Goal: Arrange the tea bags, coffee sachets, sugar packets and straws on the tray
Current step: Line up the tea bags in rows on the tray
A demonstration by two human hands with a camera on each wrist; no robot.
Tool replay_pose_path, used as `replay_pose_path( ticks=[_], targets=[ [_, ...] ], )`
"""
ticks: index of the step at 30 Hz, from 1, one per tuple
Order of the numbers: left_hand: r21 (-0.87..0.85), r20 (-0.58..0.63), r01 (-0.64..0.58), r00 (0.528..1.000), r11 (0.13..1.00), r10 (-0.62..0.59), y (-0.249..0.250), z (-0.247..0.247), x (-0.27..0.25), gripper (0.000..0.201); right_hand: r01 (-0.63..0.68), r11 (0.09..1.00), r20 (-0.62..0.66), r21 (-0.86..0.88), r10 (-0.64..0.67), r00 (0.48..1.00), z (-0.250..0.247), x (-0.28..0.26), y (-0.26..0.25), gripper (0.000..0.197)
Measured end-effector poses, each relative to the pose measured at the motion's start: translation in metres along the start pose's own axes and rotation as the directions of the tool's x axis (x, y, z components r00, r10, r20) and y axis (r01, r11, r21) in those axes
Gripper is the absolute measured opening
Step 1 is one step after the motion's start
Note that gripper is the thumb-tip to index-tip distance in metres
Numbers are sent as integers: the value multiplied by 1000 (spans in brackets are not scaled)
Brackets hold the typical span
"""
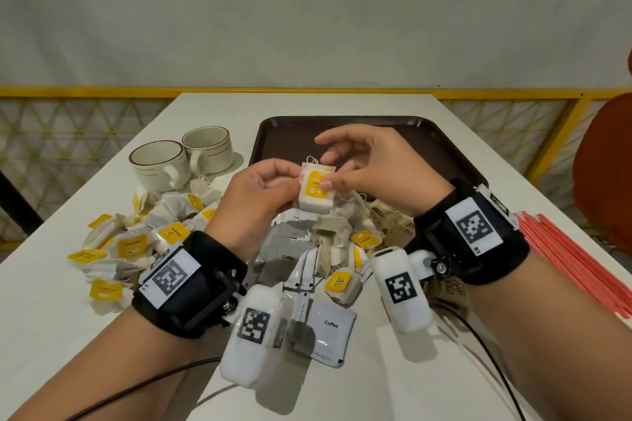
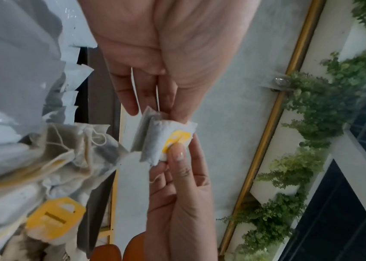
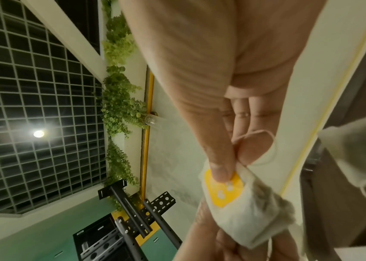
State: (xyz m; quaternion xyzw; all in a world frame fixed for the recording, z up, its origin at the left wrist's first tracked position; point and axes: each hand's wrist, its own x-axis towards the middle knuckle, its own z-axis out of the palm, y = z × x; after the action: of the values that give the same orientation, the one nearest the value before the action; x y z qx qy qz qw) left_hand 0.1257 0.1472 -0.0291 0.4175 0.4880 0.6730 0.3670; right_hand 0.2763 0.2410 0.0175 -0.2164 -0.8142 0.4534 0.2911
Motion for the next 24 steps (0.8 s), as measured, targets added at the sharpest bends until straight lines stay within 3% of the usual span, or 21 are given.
replay_pose_path(
  ticks=[4, 8, 10, 13, 16, 18, 21, 24],
  targets=[
    [38, 47, -2, 999, 999, 0, 3, 0, -2, 22, -14, 998, -16, 55, 15, 1000, 1, -2, 4, 42],
    [188, 79, -37, 997, 981, 22, 1, 1, -4, 14, -50, 991, -101, 121, 62, 993, 4, -7, 13, 26],
    [209, 17, -33, 999, 977, 30, -1, -5, 0, 10, -57, 997, -109, -50, 52, 993, 5, -11, 20, 20],
    [161, -59, 9, 998, 987, 0, -2, -12, 6, 8, -53, 903, 81, -427, 97, 992, 8, -17, 29, 28],
    [141, -73, 46, 997, 989, -36, -5, -12, 7, 10, -37, 844, 136, -536, 129, 982, 15, -19, 34, 24],
    [159, -76, 45, 997, 986, -33, -6, -12, 7, 10, -25, 850, 85, -526, 82, 993, 15, -19, 33, 13],
    [160, -77, 44, 997, 986, -32, -6, -12, 7, 8, -39, 903, 18, -427, 52, 998, 8, -19, 31, 17],
    [140, -74, 42, 997, 989, -32, -7, -12, 6, 7, -50, 996, 11, -71, 51, 999, 1, -21, 23, 14]
  ],
)
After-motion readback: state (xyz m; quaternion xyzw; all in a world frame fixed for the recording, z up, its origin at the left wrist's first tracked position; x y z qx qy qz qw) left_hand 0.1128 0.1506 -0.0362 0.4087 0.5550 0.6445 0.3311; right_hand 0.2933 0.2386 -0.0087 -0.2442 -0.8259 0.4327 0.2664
